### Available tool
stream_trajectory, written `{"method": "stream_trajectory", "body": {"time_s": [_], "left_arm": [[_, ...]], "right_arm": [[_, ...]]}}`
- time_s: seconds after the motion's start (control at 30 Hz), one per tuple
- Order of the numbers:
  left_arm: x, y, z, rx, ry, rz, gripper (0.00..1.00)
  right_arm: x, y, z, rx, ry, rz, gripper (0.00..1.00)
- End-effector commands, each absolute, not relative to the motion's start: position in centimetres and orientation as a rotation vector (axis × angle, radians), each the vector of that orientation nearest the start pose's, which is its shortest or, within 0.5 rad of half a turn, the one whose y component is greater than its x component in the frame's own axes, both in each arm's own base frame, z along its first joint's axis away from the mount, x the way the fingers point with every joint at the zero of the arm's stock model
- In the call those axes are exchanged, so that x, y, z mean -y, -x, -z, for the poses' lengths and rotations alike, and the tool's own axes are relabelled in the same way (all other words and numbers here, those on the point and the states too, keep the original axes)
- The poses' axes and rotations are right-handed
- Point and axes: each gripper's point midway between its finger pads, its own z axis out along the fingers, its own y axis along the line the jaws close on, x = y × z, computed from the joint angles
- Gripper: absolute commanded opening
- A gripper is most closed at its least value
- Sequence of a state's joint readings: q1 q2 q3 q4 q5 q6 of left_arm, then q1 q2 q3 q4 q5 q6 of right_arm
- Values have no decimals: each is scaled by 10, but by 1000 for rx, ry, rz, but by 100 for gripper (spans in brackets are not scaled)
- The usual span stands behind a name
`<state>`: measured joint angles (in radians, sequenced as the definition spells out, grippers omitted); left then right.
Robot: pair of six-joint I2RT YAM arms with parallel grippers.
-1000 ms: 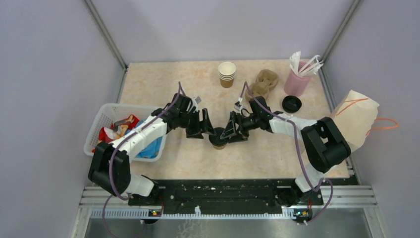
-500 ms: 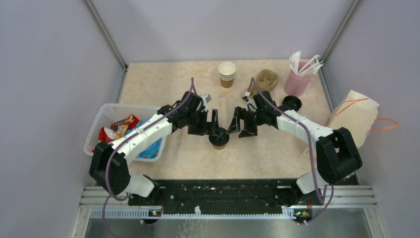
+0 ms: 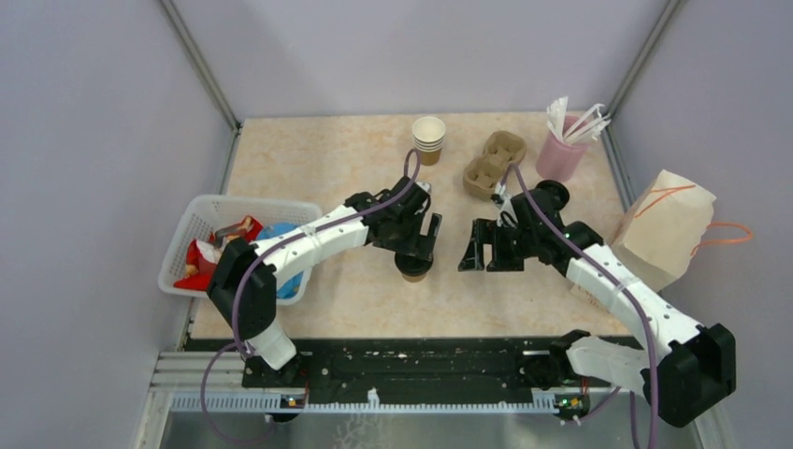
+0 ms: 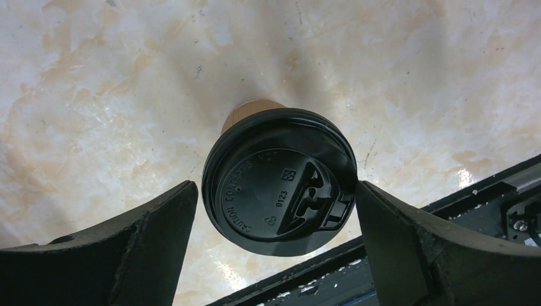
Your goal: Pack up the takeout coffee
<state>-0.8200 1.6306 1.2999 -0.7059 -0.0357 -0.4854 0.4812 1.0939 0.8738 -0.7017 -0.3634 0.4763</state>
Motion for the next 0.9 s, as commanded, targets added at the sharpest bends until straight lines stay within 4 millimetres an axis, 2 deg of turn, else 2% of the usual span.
{"method": "stream_trajectory", "body": {"time_s": [0.0, 0.13, 0.33, 0.57, 0.7, 0.87], "left_arm": [[291, -257, -121, -2599, -486, 311, 99], [288, -256, -113, -2611, -501, 262, 99], [287, -257, -108, -2622, -487, 237, 98], [315, -244, -106, -2676, -440, 530, 93], [316, -242, -109, -2687, -385, 592, 93], [304, -246, -124, -2671, -331, 665, 98]], "right_arm": [[-191, -192, -154, -2564, 118, -863, 82], [-191, -191, -159, -2546, 124, -870, 82], [-189, -186, -155, -2559, 127, -872, 82], [-188, -187, -163, -2540, 118, -867, 82], [-188, -186, -165, -2532, 120, -872, 82], [-192, -183, -161, -2539, 118, -909, 82]]}}
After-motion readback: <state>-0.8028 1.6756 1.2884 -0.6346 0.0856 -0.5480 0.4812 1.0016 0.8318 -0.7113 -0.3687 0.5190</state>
